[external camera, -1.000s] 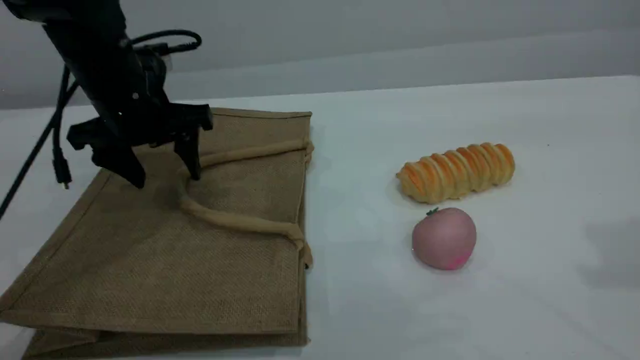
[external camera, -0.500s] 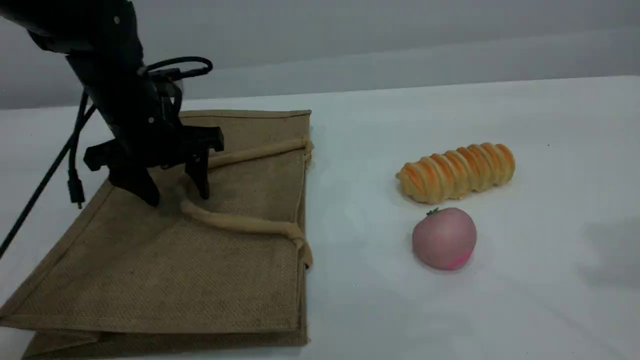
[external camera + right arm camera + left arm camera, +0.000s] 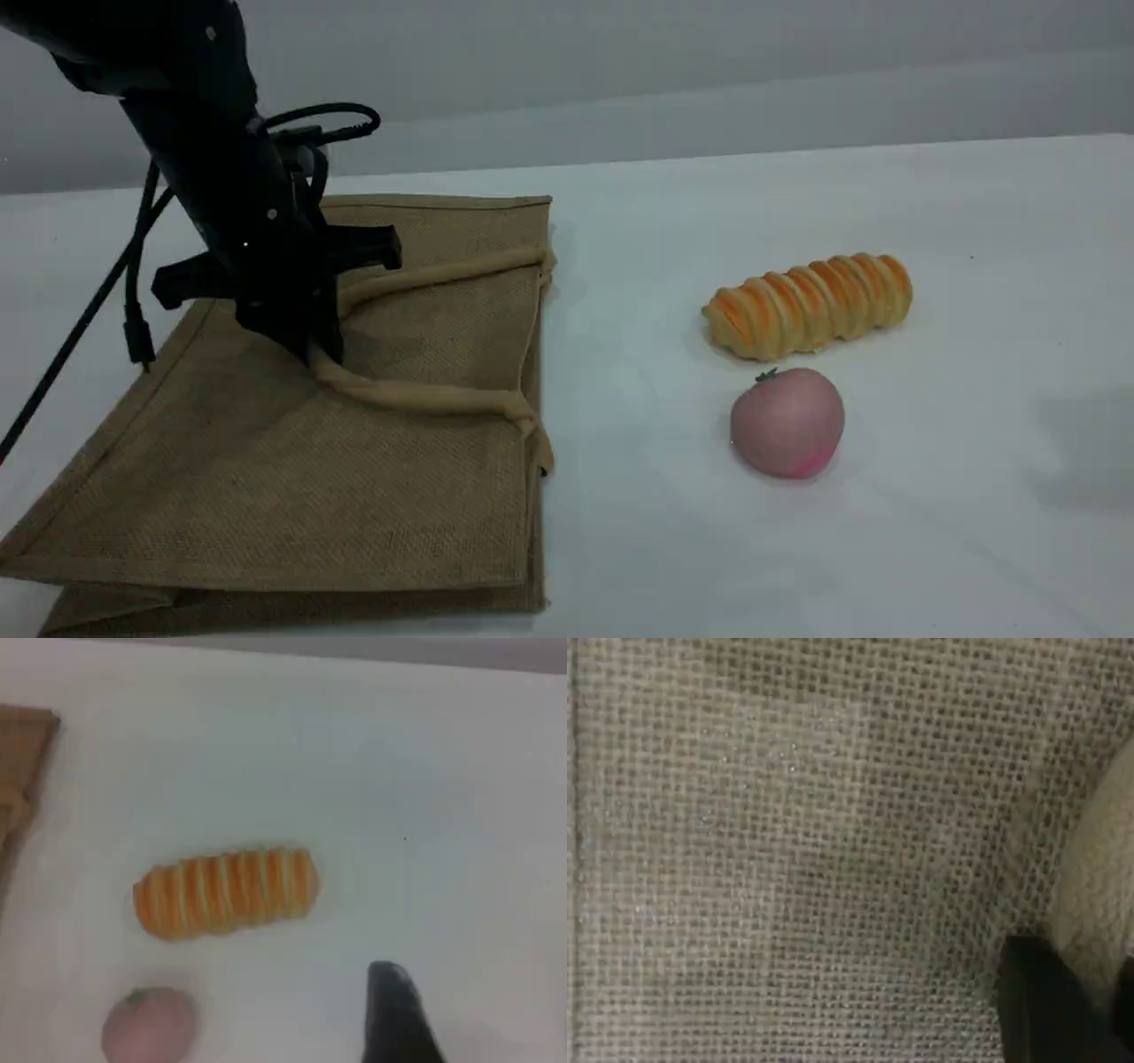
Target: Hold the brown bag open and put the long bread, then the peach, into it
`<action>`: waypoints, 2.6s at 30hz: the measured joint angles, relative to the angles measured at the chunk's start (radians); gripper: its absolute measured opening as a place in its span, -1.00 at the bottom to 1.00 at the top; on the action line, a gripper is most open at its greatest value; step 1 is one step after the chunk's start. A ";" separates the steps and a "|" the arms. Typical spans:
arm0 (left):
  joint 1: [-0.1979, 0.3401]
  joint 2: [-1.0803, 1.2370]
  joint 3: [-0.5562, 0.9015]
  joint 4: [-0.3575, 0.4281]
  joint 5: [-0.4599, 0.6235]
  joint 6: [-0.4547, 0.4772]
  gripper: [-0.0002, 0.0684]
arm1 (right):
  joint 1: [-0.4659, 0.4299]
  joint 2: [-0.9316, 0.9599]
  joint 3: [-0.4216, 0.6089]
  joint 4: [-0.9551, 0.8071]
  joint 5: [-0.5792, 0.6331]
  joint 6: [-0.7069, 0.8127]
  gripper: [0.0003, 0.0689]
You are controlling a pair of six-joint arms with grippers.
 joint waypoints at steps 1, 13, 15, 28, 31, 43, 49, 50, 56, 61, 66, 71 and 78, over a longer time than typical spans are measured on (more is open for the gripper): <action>0.000 -0.010 0.000 0.000 0.002 0.017 -0.72 | 0.000 0.000 0.000 0.004 -0.003 0.000 0.02; 0.002 -0.211 -0.188 0.003 0.231 0.256 -0.72 | 0.000 0.088 0.001 0.060 -0.004 -0.007 0.02; 0.002 -0.242 -0.222 0.003 0.276 0.288 -0.72 | 0.000 0.119 0.001 0.060 -0.005 -0.021 0.02; 0.002 -0.286 -0.438 -0.074 0.547 0.451 -0.72 | 0.001 0.262 0.000 0.128 -0.084 -0.300 0.02; 0.002 -0.286 -0.500 -0.128 0.592 0.490 -0.72 | 0.001 0.269 0.000 0.156 -0.112 -0.365 0.02; 0.002 -0.286 -0.743 -0.186 0.599 0.541 -0.72 | 0.017 0.311 0.000 0.329 -0.189 -0.636 0.02; 0.002 -0.286 -0.756 -0.227 0.599 0.554 -0.72 | 0.128 0.377 0.000 0.330 -0.258 -0.886 0.02; 0.002 -0.286 -0.756 -0.230 0.599 0.563 -0.72 | 0.148 0.391 0.000 0.330 -0.273 -0.934 0.02; 0.002 -0.286 -0.756 -0.228 0.599 0.566 -0.72 | 0.268 0.498 0.000 0.328 -0.386 -1.185 0.02; 0.002 -0.286 -0.756 -0.228 0.599 0.565 -0.72 | 0.301 0.608 0.000 0.327 -0.522 -1.274 0.02; 0.002 -0.286 -0.756 -0.228 0.599 0.563 -0.72 | 0.301 0.670 0.000 0.327 -0.605 -1.274 0.02; 0.002 -0.286 -0.756 -0.229 0.599 0.563 -0.72 | 0.301 0.698 0.000 0.327 -0.631 -1.277 0.02; 0.002 -0.286 -0.756 -0.229 0.599 0.559 -0.72 | 0.301 0.707 0.000 0.327 -0.620 -1.270 0.02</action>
